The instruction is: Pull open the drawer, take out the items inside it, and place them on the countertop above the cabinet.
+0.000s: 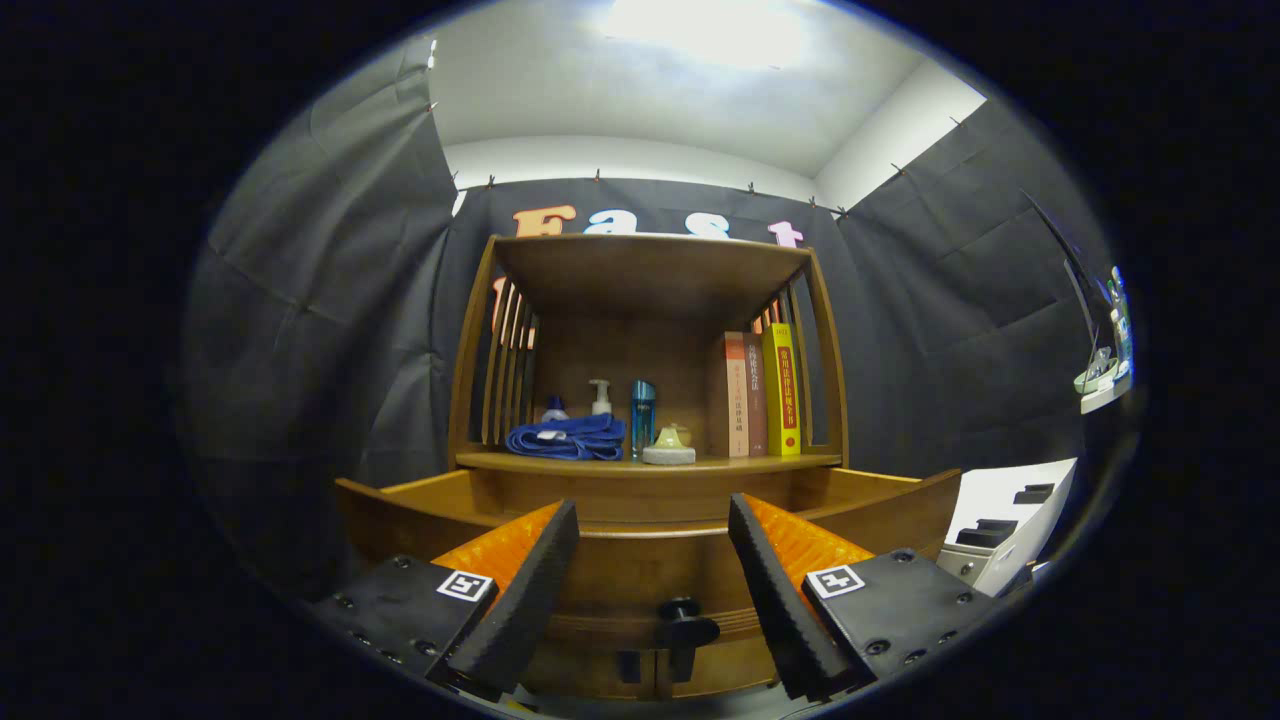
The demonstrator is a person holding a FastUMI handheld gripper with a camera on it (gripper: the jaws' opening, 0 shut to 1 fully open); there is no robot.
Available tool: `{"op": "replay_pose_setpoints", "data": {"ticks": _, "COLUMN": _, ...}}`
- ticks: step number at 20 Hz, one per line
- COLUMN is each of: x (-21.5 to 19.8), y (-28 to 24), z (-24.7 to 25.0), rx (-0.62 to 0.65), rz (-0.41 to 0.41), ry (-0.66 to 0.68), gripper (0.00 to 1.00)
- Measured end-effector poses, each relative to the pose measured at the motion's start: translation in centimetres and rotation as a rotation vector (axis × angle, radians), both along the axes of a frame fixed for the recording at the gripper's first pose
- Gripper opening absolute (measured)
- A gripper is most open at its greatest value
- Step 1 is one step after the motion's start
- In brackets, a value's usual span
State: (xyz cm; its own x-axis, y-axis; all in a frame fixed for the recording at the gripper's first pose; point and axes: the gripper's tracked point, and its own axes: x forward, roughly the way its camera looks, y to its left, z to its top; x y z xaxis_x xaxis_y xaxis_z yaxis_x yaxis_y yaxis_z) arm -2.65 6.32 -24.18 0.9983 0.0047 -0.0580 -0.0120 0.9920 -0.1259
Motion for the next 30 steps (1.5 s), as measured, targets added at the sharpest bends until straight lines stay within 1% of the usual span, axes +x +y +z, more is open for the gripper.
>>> {"op": "replay_pose_setpoints", "data": {"ticks": 3, "x": 1.3, "y": -0.5, "z": -2.1, "rx": 0.022, "rz": -0.012, "ry": 0.046, "gripper": 0.99}}
{"op": "replay_pose_setpoints", "data": {"ticks": 5, "x": 2.0, "y": -0.8, "z": -3.0, "rx": 0.015, "rz": -0.02, "ry": 0.081, "gripper": 0.99}}
{"op": "replay_pose_setpoints", "data": {"ticks": 6, "x": 2.2, "y": 0.0, "z": -3.4, "rx": 0.027, "rz": 0.012, "ry": 0.099, "gripper": 0.98}}
{"op": "replay_pose_setpoints", "data": {"ticks": 8, "x": 2.4, "y": 0.5, "z": -4.0, "rx": 0.061, "rz": 0.031, "ry": 0.115, "gripper": 0.98}}
{"op": "replay_pose_setpoints", "data": {"ticks": 11, "x": 2.7, "y": 0.2, "z": -4.5, "rx": 0.172, "rz": -0.005, "ry": 0.146, "gripper": 0.98}}
{"op": "replay_pose_setpoints", "data": {"ticks": 13, "x": 3.6, "y": 0.1, "z": -4.7, "rx": 0.207, "rz": -0.029, "ry": 0.178, "gripper": 0.98}}
{"op": "replay_pose_setpoints", "data": {"ticks": 15, "x": 4.2, "y": 0.4, "z": -4.8, "rx": 0.188, "rz": -0.028, "ry": 0.196, "gripper": 0.98}}
{"op": "replay_pose_setpoints", "data": {"ticks": 18, "x": 5.2, "y": 0.1, "z": -4.9, "rx": 0.206, "rz": -0.031, "ry": 0.199, "gripper": 0.98}}
{"op": "replay_pose_setpoints", "data": {"ticks": 21, "x": 6.8, "y": 0.0, "z": -5.5, "rx": 0.179, "rz": -0.023, "ry": 0.209, "gripper": 0.98}}
{"op": "replay_pose_setpoints", "data": {"ticks": 25, "x": 10.9, "y": -0.1, "z": -6.1, "rx": 0.179, "rz": -0.021, "ry": 0.215, "gripper": 0.98}}
{"op": "replay_pose_setpoints", "data": {"ticks": 27, "x": 13.4, "y": -0.1, "z": -7.5, "rx": 0.15, "rz": -0.02, "ry": 0.238, "gripper": 0.97}}
{"op": "replay_pose_setpoints", "data": {"ticks": 30, "x": 16.2, "y": -0.1, "z": -8.8, "rx": 0.118, "rz": -0.016, "ry": 0.27, "gripper": 0.98}}
